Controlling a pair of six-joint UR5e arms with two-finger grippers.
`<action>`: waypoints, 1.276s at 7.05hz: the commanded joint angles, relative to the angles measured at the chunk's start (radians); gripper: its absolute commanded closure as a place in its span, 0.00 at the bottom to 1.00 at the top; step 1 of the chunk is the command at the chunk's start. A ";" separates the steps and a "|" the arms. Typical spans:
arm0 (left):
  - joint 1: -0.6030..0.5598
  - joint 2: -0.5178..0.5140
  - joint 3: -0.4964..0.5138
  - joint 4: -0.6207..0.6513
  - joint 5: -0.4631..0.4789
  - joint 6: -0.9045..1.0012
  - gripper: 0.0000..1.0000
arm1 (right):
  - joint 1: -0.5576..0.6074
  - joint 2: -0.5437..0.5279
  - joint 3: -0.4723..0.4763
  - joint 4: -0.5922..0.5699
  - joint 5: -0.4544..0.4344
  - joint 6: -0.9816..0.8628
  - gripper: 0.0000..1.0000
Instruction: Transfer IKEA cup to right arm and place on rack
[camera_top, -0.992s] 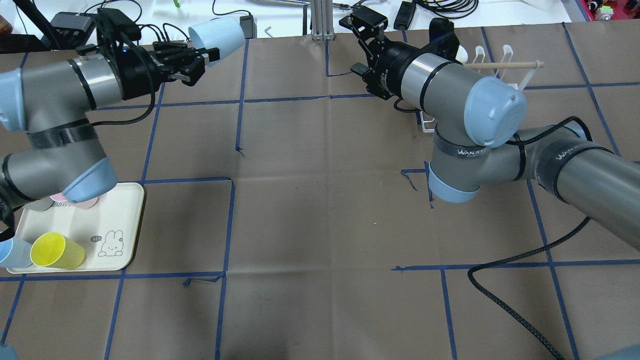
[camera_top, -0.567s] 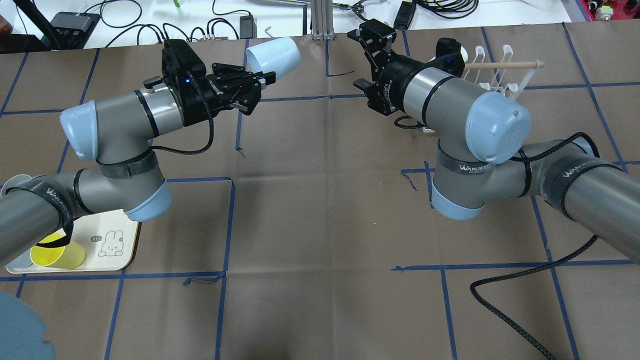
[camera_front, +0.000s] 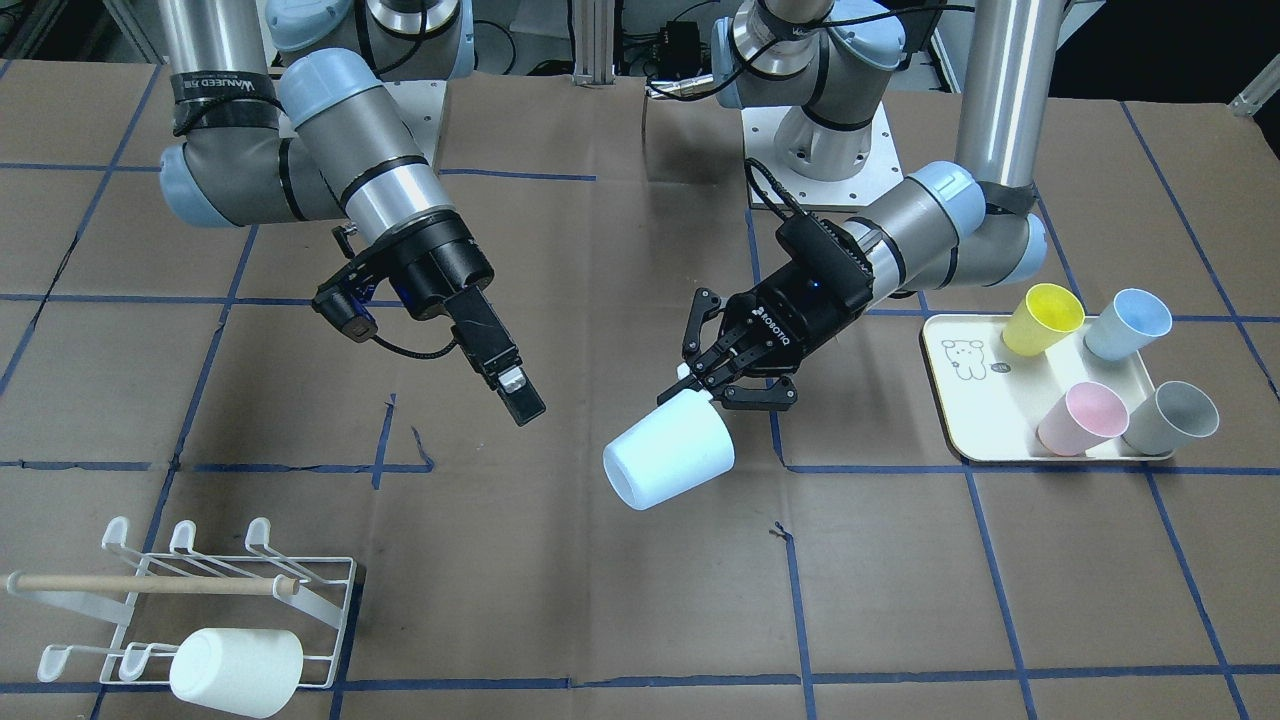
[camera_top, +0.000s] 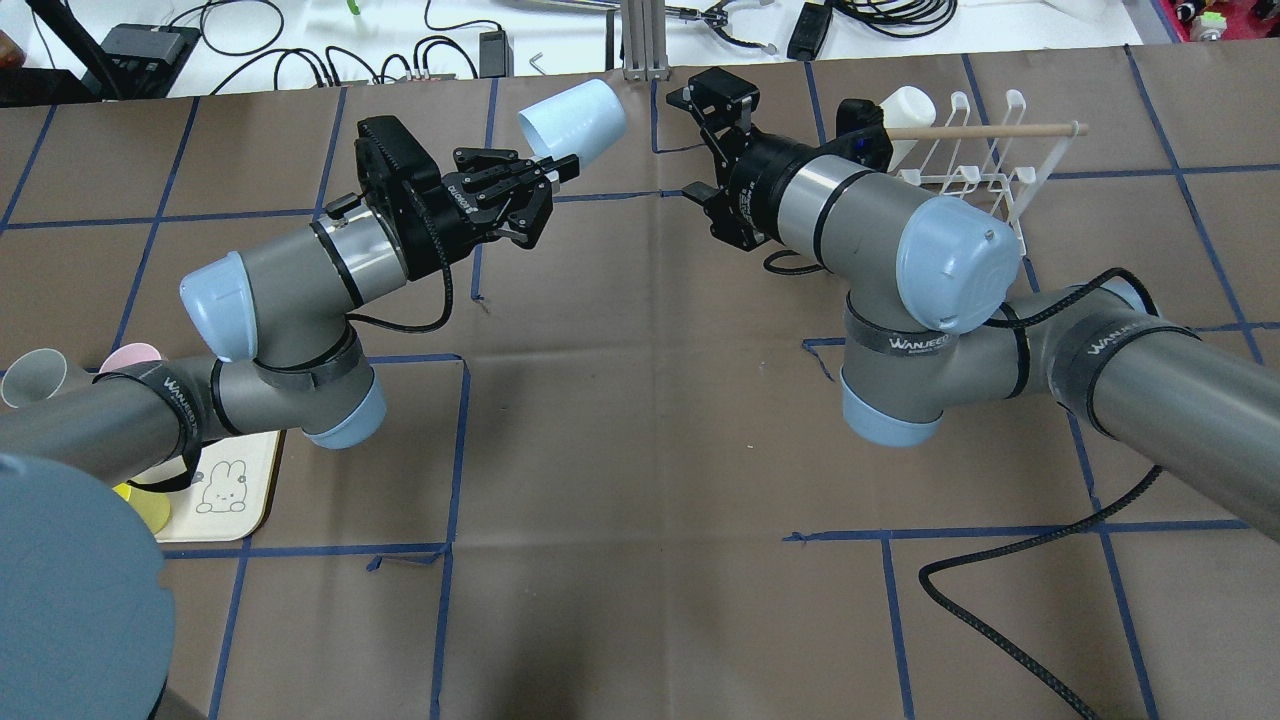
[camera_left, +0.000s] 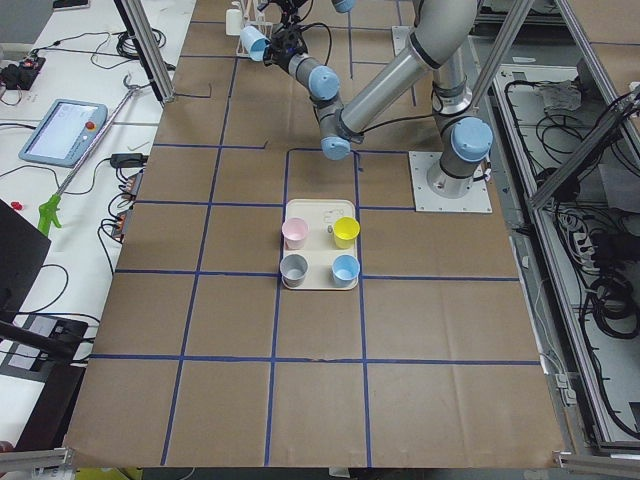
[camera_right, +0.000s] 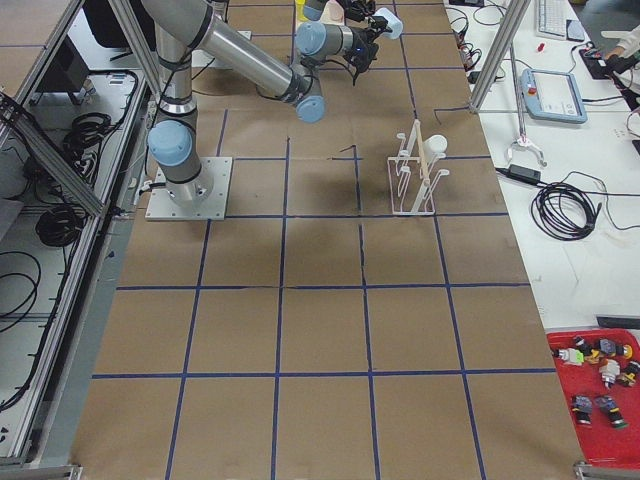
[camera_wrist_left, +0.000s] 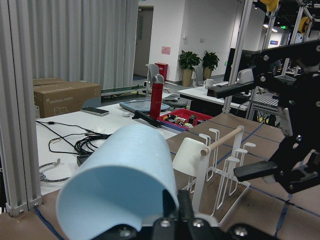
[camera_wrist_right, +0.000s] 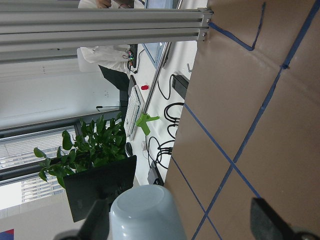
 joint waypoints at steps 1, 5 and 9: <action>-0.044 -0.001 -0.001 0.004 0.047 -0.009 0.92 | 0.012 0.024 -0.040 0.006 0.029 -0.102 0.00; -0.046 0.008 0.001 0.002 0.049 -0.023 0.91 | 0.021 0.048 -0.067 0.007 0.032 -0.128 0.00; -0.047 0.013 -0.002 0.004 0.057 -0.040 0.91 | 0.069 0.110 -0.135 0.007 0.028 -0.115 0.00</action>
